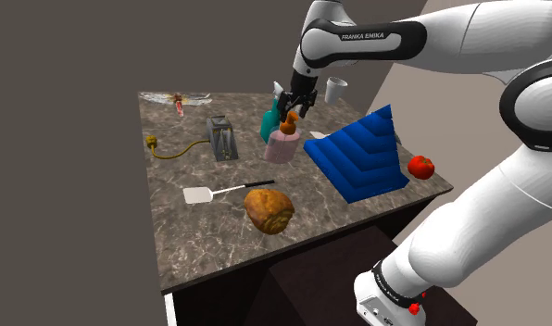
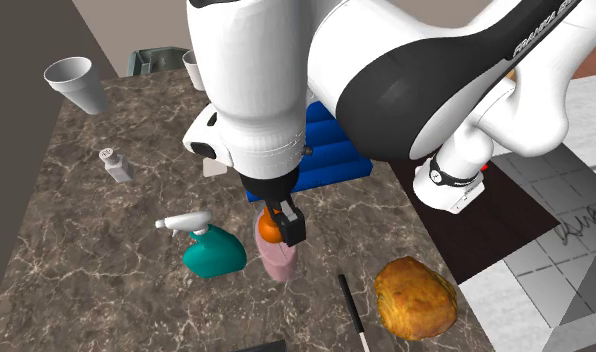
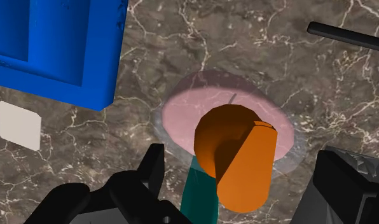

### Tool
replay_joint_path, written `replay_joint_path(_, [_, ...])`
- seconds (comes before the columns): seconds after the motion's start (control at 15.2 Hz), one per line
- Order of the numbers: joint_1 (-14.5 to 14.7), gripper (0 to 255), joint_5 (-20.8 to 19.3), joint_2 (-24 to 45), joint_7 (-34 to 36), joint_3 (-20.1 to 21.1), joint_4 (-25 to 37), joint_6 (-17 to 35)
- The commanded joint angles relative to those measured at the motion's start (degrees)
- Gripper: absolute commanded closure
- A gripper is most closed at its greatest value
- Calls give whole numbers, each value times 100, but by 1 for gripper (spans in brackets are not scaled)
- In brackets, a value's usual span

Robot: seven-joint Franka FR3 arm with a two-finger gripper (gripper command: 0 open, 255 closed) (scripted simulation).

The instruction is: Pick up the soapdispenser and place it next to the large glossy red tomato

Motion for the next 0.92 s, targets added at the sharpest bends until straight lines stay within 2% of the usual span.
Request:
replay_joint_path(0.0, [0, 0, 0, 0, 0, 0, -2, 3])
replay_joint_path(0.13, [0, 0, 0, 0, 0, 0, -1, 2])
replay_joint_path(0.2, [0, 255, 0, 0, 0, 0, -1, 2])
replay_joint_path(0.86, [0, 255, 0, -12, 0, 1, 61, -73])
